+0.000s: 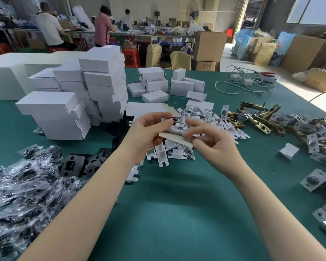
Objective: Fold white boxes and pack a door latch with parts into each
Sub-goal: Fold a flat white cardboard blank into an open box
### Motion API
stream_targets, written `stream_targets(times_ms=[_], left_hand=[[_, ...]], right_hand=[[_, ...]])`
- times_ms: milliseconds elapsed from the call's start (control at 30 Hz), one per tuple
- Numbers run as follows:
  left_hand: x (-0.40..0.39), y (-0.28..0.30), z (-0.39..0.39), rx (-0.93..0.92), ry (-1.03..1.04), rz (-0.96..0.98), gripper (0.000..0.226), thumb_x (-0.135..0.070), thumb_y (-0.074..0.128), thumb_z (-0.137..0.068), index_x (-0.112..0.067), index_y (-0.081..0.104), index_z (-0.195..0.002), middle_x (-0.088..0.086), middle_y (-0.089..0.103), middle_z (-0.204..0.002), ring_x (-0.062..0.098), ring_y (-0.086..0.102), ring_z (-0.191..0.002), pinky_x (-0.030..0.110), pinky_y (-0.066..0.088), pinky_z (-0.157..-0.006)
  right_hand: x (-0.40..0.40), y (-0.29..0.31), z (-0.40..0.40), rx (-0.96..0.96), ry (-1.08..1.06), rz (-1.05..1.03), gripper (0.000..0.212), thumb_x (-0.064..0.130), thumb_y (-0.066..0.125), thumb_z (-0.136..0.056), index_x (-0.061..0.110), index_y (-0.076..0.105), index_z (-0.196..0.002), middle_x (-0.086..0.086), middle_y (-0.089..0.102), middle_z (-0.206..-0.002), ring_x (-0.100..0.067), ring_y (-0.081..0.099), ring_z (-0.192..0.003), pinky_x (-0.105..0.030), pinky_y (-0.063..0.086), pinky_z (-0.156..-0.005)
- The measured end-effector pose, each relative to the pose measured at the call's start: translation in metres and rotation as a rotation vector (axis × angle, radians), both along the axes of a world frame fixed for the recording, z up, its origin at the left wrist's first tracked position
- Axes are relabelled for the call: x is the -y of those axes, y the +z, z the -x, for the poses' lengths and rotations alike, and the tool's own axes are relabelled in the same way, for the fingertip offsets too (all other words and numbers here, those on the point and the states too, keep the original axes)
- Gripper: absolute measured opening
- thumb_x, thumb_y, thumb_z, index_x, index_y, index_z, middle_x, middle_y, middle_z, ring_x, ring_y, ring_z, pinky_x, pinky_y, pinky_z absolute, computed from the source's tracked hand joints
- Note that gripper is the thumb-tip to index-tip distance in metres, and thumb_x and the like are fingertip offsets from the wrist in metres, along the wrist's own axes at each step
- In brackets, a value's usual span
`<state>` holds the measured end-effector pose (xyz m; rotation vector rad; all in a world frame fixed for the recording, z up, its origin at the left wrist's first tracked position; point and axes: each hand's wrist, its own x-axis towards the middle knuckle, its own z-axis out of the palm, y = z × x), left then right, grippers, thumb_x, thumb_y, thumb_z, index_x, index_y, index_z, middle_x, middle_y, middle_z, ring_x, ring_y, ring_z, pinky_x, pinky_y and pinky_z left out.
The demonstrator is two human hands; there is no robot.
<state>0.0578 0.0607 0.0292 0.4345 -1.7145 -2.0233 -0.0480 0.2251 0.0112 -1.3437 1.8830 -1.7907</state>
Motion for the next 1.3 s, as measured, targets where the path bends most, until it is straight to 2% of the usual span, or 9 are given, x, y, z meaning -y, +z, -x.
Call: stream_targets(times_ms=[100, 300, 433, 533, 633, 833, 1067, 1200, 1300], left_hand=[[-0.001, -0.001, 0.001, -0.002, 0.004, -0.014, 0.019, -0.015, 0.073, -0.086, -0.033, 0.079, -0.083, -0.012, 0.071, -0.074, 0.004, 0.066, -0.063, 0.016, 0.050, -0.054], [-0.002, -0.002, 0.001, 0.005, -0.110, 0.034, 0.015, -0.019, 0.073, -0.083, -0.031, 0.079, -0.091, -0.007, 0.074, -0.083, 0.011, 0.069, -0.070, 0.019, 0.053, -0.060], [-0.005, -0.002, 0.000, -0.022, -0.168, 0.037, 0.015, -0.016, 0.070, -0.086, -0.026, 0.079, -0.093, 0.003, 0.075, -0.093, 0.019, 0.072, -0.072, 0.021, 0.056, -0.065], [-0.005, -0.001, -0.001, -0.037, -0.154, 0.071, 0.020, -0.009, 0.067, -0.090, -0.025, 0.079, -0.093, 0.003, 0.075, -0.089, 0.018, 0.072, -0.073, 0.021, 0.056, -0.066], [-0.004, -0.001, -0.002, -0.041, -0.140, 0.106, 0.020, -0.011, 0.068, -0.090, -0.027, 0.078, -0.096, 0.002, 0.076, -0.090, 0.017, 0.073, -0.075, 0.021, 0.056, -0.068], [-0.009, 0.001, -0.002, -0.082, -0.168, 0.124, 0.018, -0.032, 0.063, -0.089, -0.034, 0.078, -0.098, 0.000, 0.075, -0.097, 0.019, 0.072, -0.074, 0.021, 0.056, -0.070], [-0.019, -0.007, 0.006, -0.122, -0.039, 0.268, 0.007, -0.031, 0.074, -0.080, -0.033, 0.078, -0.085, -0.019, 0.071, -0.110, 0.015, 0.071, -0.089, 0.030, 0.059, -0.077], [-0.024, -0.015, 0.010, -0.139, 0.083, 0.362, 0.011, -0.015, 0.070, -0.089, -0.022, 0.077, -0.094, -0.005, 0.071, -0.113, 0.014, 0.068, -0.099, 0.033, 0.058, -0.084], [-0.033, -0.019, 0.012, -0.211, 0.173, 0.432, 0.021, -0.009, 0.072, -0.087, -0.030, 0.075, -0.090, -0.016, 0.066, -0.111, 0.003, 0.065, -0.087, 0.016, 0.052, -0.074]], right_hand=[[-0.001, 0.000, 0.001, -0.025, -0.009, -0.049, 0.043, 0.002, 0.049, -0.083, 0.036, 0.075, -0.086, 0.014, 0.061, -0.128, -0.043, 0.061, -0.101, -0.052, 0.054, -0.078], [0.001, 0.002, 0.000, -0.107, -0.059, 0.072, 0.010, 0.023, 0.071, -0.082, 0.032, 0.070, -0.084, 0.004, 0.064, -0.119, -0.024, 0.070, -0.088, -0.031, 0.056, -0.069], [0.003, 0.000, 0.004, -0.083, -0.108, 0.094, 0.041, 0.007, 0.065, -0.092, 0.047, 0.067, -0.080, 0.022, 0.065, -0.112, -0.037, 0.068, -0.072, -0.037, 0.051, -0.056], [0.002, -0.001, 0.005, -0.126, -0.035, 0.087, 0.024, 0.010, 0.066, -0.090, 0.032, 0.069, -0.081, 0.007, 0.062, -0.117, -0.011, 0.064, -0.108, -0.014, 0.050, -0.068], [0.003, 0.000, 0.006, -0.145, -0.030, 0.059, 0.010, 0.022, 0.063, -0.088, 0.030, 0.069, -0.087, 0.009, 0.060, -0.117, -0.011, 0.055, -0.124, -0.019, 0.052, -0.077], [0.008, -0.002, -0.003, -0.047, -0.147, 0.126, 0.024, 0.032, 0.057, -0.095, 0.054, 0.058, -0.102, -0.006, 0.065, -0.095, -0.052, 0.060, -0.071, -0.059, 0.049, -0.062], [0.013, -0.005, -0.005, -0.004, -0.299, 0.097, 0.020, 0.031, 0.055, -0.099, 0.035, 0.060, -0.080, 0.010, 0.060, -0.077, -0.037, 0.061, -0.077, -0.061, 0.051, -0.065], [0.016, -0.009, -0.007, 0.171, -0.331, 0.103, 0.009, 0.030, 0.060, -0.097, 0.025, 0.064, -0.092, 0.008, 0.068, -0.091, -0.024, 0.064, -0.083, -0.058, 0.055, -0.072], [0.021, -0.007, -0.008, 0.617, -0.229, 0.139, 0.029, 0.035, 0.061, -0.095, 0.024, 0.056, -0.121, -0.005, 0.068, -0.120, -0.022, 0.071, -0.099, -0.030, 0.059, -0.075]])
